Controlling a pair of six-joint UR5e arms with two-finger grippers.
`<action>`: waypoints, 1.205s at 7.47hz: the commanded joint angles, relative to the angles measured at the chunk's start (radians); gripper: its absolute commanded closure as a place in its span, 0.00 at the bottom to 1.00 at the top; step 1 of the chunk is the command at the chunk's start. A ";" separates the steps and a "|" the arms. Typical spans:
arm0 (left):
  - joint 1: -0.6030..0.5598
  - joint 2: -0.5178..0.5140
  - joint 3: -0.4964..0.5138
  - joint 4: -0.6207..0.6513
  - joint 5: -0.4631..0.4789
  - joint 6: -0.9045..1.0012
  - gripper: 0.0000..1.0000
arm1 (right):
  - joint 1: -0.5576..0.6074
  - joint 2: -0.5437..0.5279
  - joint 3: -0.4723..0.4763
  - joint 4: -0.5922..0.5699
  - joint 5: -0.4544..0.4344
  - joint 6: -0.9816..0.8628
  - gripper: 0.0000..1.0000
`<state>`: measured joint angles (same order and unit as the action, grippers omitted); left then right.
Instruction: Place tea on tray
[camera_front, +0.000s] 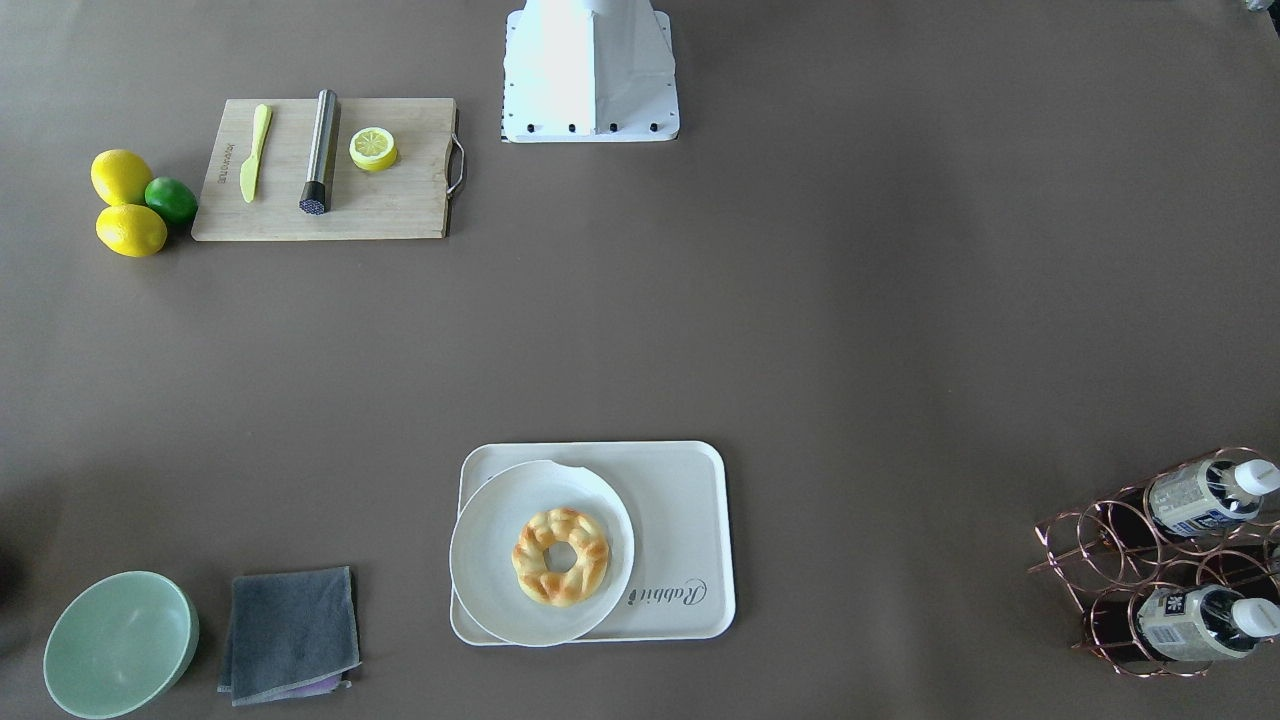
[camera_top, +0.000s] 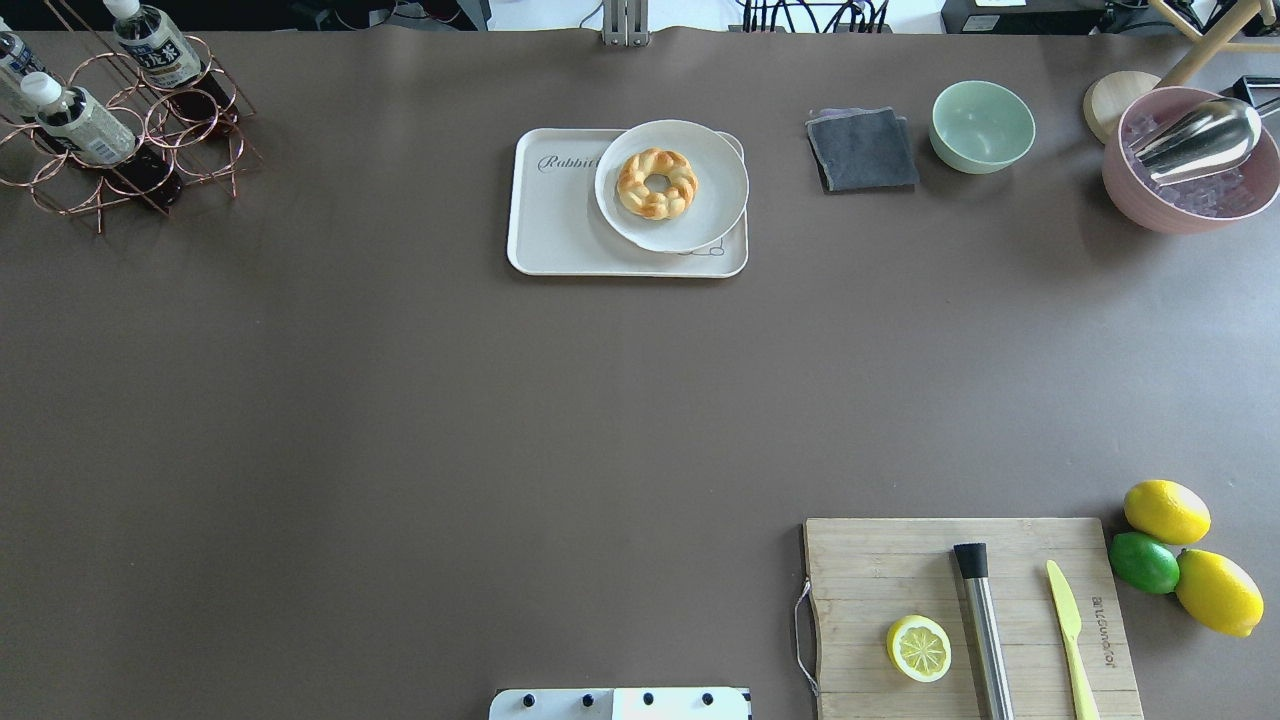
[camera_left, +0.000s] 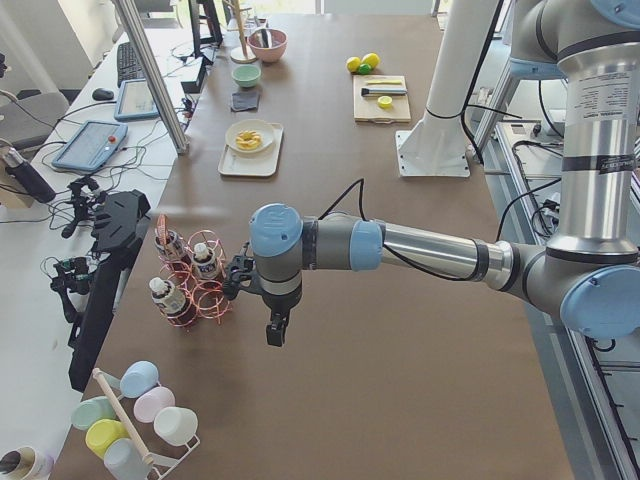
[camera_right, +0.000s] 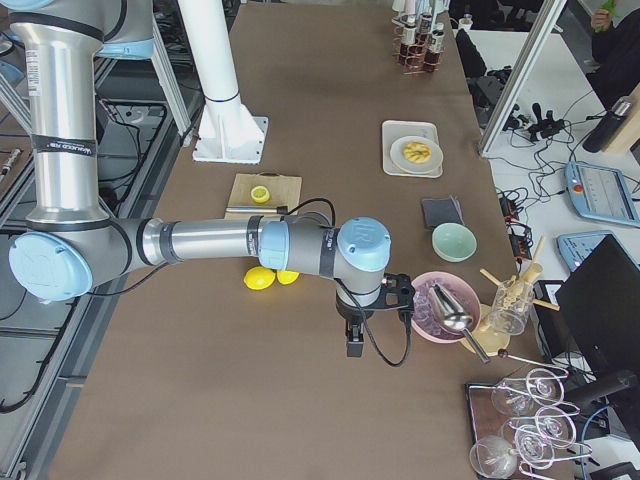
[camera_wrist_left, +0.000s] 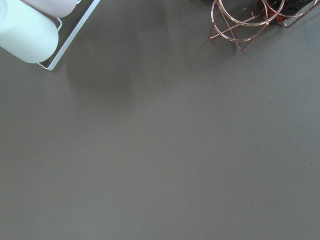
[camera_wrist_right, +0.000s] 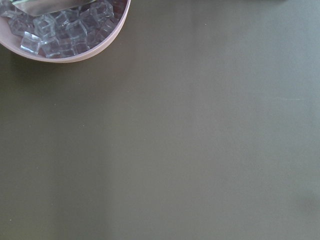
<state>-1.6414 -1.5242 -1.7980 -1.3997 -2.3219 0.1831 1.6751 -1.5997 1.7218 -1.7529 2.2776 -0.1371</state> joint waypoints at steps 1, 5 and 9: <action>0.005 -0.001 0.000 0.001 0.002 0.004 0.03 | 0.000 -0.008 -0.002 0.000 0.002 0.010 0.00; 0.005 0.009 0.006 0.002 0.002 0.003 0.03 | 0.005 -0.008 0.001 0.001 0.013 0.008 0.00; 0.005 0.010 0.011 0.002 0.001 0.001 0.03 | 0.005 -0.008 -0.010 0.006 0.008 0.007 0.00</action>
<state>-1.6359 -1.5133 -1.7883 -1.3975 -2.3206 0.1845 1.6797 -1.6090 1.7152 -1.7501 2.2889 -0.1289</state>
